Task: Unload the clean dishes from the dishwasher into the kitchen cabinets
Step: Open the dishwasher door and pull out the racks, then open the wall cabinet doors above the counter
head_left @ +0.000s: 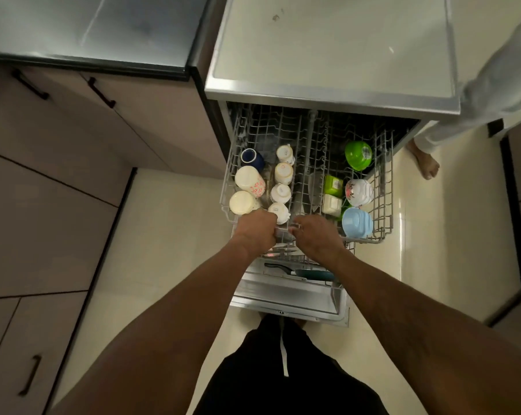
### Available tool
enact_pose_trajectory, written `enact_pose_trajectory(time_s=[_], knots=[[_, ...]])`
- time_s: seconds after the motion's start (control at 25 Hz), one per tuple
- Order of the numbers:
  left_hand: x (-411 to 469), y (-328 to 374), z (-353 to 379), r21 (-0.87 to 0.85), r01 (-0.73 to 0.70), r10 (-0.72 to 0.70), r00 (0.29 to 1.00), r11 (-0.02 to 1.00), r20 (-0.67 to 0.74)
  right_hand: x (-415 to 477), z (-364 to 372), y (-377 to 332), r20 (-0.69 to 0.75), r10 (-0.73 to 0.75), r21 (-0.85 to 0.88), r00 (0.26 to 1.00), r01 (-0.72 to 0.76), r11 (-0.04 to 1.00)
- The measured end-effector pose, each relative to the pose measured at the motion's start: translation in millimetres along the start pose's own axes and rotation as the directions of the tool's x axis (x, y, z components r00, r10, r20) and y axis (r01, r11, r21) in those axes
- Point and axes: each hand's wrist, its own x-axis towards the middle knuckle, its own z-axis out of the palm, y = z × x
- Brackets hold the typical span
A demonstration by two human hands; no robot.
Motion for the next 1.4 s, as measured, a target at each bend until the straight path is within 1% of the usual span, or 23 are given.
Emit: enact_pose_trajectory(time_s=[0.16, 0.28, 0.32, 0.44, 0.52, 0.64, 0.84, 1.04, 1.16, 1.4], knots=[[-35.4, -19.9, -36.0, 0.009, 0.050, -0.050, 0.998, 0.999, -0.050, -16.5, -30.2, -28.1, -0.036, -0.069, 0.011, 0.997, 0.069, 0.998], [-56.6, -43.9, -58.2, -0.004, 0.067, -0.067, 0.990, 0.998, -0.127, -25.7, -47.8, -57.2, -0.054, -0.102, -0.045, 0.993, 0.100, 0.994], [-64.1, -55.5, -66.9, -0.026, 0.069, -0.072, 0.986, 0.997, -0.148, -28.2, -53.1, -71.3, -0.070, -0.114, -0.062, 0.991, 0.110, 0.992], [-85.5, -92.6, -93.9, -0.168, 0.071, -0.097, 0.984, 0.983, -0.150, -31.1, -65.8, -118.4, -0.125, -0.149, -0.096, 0.981, 0.137, 0.986], [-105.0, -123.2, -109.8, -0.220, 0.065, -0.106, 0.978, 0.973, -0.178, -32.6, -69.2, -155.6, -0.155, -0.172, -0.127, 0.973, 0.153, 0.980], [-135.5, -177.6, -133.9, -0.183, 0.056, -0.104, 0.959, 0.982, -0.264, -32.2, -69.5, -215.9, -0.179, -0.183, -0.120, 0.967, 0.163, 0.979], [-172.0, -264.6, -164.5, -0.145, 0.124, -0.168, 0.923, 0.982, -0.347, -23.1, -62.5, -316.2, -0.244, -0.281, -0.151, 0.928, 0.250, 0.956], [-171.6, -333.4, -185.6, -0.150, 0.121, -0.170, 0.909, 0.981, -0.379, 5.1, -66.7, -385.5, -0.282, -0.329, -0.199, 0.902, 0.280, 0.939], [-156.2, -361.1, -208.3, -0.152, 0.124, -0.175, 0.901, 0.981, -0.396, 31.7, -75.3, -410.3, -0.299, -0.342, -0.204, 0.891, 0.291, 0.935], [-109.8, -414.6, -268.1, -0.118, 0.134, -0.172, 0.886, 0.984, -0.431, 109.5, -107.8, -457.8, -0.378, -0.368, -0.213, 0.850, 0.307, 0.928]])
